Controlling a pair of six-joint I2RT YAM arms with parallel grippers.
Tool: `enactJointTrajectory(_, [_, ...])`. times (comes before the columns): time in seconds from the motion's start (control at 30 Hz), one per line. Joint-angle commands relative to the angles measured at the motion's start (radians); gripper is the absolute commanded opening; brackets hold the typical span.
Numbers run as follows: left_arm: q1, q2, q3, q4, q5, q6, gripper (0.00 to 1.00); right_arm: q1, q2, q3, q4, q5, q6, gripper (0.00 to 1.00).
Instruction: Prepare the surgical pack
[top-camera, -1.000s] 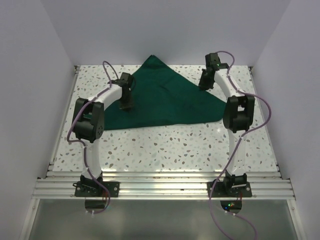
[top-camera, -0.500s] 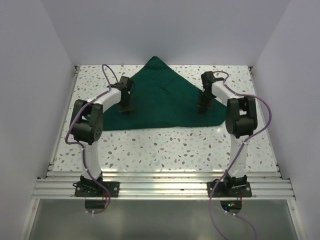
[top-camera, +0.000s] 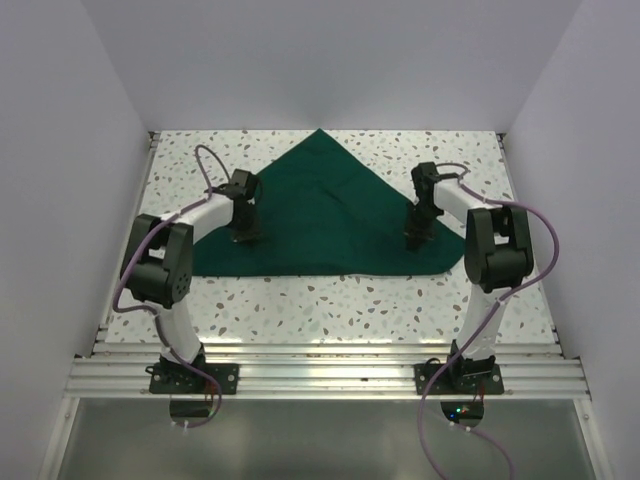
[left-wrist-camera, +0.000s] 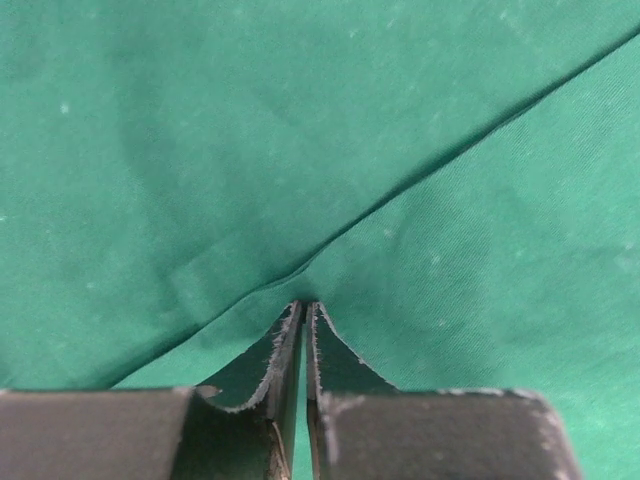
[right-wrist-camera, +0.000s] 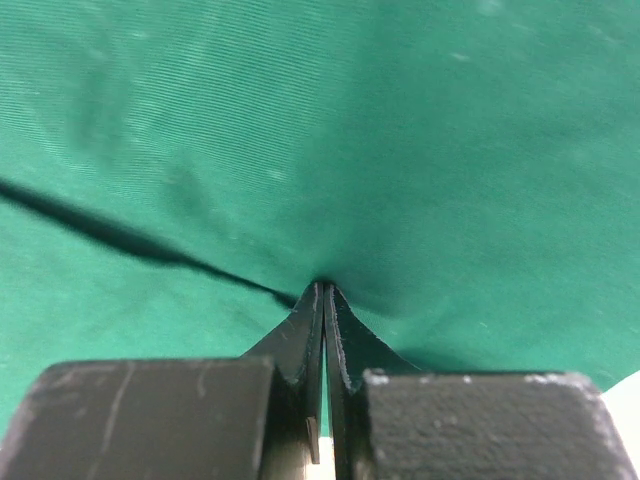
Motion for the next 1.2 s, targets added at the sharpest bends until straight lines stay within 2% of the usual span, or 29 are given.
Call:
enactJointTrajectory(0.0, [0.018, -0.017, -0.074, -0.155, -0.041, 0.031, 0.12, -0.033, -0.028, -0.026, -0.07, 0.083, -0.056, 0.0])
enactJointTrajectory(0.03, [0.018, -0.028, -0.064, -0.167, -0.06, 0.04, 0.14, -0.036, -0.031, 0.019, -0.096, 0.083, -0.063, 0.0])
enactJointTrajectory(0.1, [0.018, -0.072, -0.024, -0.198, -0.079, 0.047, 0.28, -0.038, -0.055, 0.069, -0.127, 0.065, -0.075, 0.0])
enactJointTrajectory(0.13, [0.018, -0.089, 0.001, -0.213, -0.096, 0.049, 0.39, -0.036, -0.066, 0.108, -0.153, 0.048, -0.074, 0.0])
enactJointTrajectory(0.17, [0.018, -0.105, 0.012, -0.218, -0.1, 0.049, 0.43, -0.036, -0.08, 0.123, -0.16, 0.025, -0.072, 0.01])
enactJointTrajectory(0.23, [0.019, -0.143, 0.038, -0.228, -0.097, 0.051, 0.47, -0.036, -0.113, 0.151, -0.191, -0.009, -0.065, 0.05])
enactJointTrajectory(0.27, [0.019, -0.155, 0.05, -0.234, -0.099, 0.051, 0.47, -0.038, -0.123, 0.157, -0.199, -0.015, -0.059, 0.15])
enactJointTrajectory(0.3, [0.021, -0.162, 0.062, -0.239, -0.105, 0.051, 0.48, -0.039, -0.127, 0.166, -0.213, -0.021, -0.063, 0.17])
enactJointTrajectory(0.37, [0.033, -0.175, 0.096, -0.244, -0.113, 0.061, 0.53, -0.039, -0.118, 0.206, -0.222, -0.046, -0.08, 0.21])
enactJointTrajectory(0.47, [0.077, -0.183, 0.147, -0.242, -0.1, 0.084, 0.58, -0.039, -0.094, 0.234, -0.227, -0.162, -0.092, 0.21])
enactJointTrajectory(0.5, [0.094, -0.186, 0.156, -0.242, -0.078, 0.086, 0.59, -0.038, -0.092, 0.213, -0.202, -0.278, -0.08, 0.21])
enactJointTrajectory(0.57, [0.174, -0.192, 0.162, -0.247, -0.038, 0.084, 0.59, -0.027, -0.087, 0.179, -0.185, -0.381, -0.056, 0.18])
enactJointTrajectory(0.67, [0.318, -0.221, 0.11, -0.227, 0.044, 0.074, 0.61, 0.014, -0.121, 0.105, -0.153, -0.38, -0.026, 0.18])
enactJointTrajectory(0.7, [0.356, -0.232, 0.092, -0.215, 0.076, 0.075, 0.66, 0.022, -0.126, 0.093, -0.144, -0.376, -0.026, 0.18])
enactJointTrajectory(0.77, [0.461, -0.255, 0.053, -0.187, 0.099, 0.072, 0.85, 0.024, -0.133, 0.068, -0.144, -0.394, -0.028, 0.18])
enactJointTrajectory(0.83, [0.54, -0.269, 0.018, -0.146, 0.179, 0.077, 0.85, 0.027, -0.146, 0.062, -0.141, -0.408, -0.034, 0.18])
enactJointTrajectory(1.0, [0.607, -0.272, -0.019, -0.119, 0.116, 0.093, 0.86, 0.039, -0.167, 0.06, -0.134, -0.425, -0.051, 0.2])
enactJointTrajectory(1.1, [0.64, -0.248, -0.062, -0.06, 0.13, 0.121, 0.82, 0.044, -0.186, 0.054, -0.119, -0.437, -0.045, 0.2])
enactJointTrajectory(1.17, [0.654, -0.21, -0.118, 0.046, 0.185, 0.143, 0.72, 0.045, -0.212, 0.039, -0.116, -0.466, -0.042, 0.19])
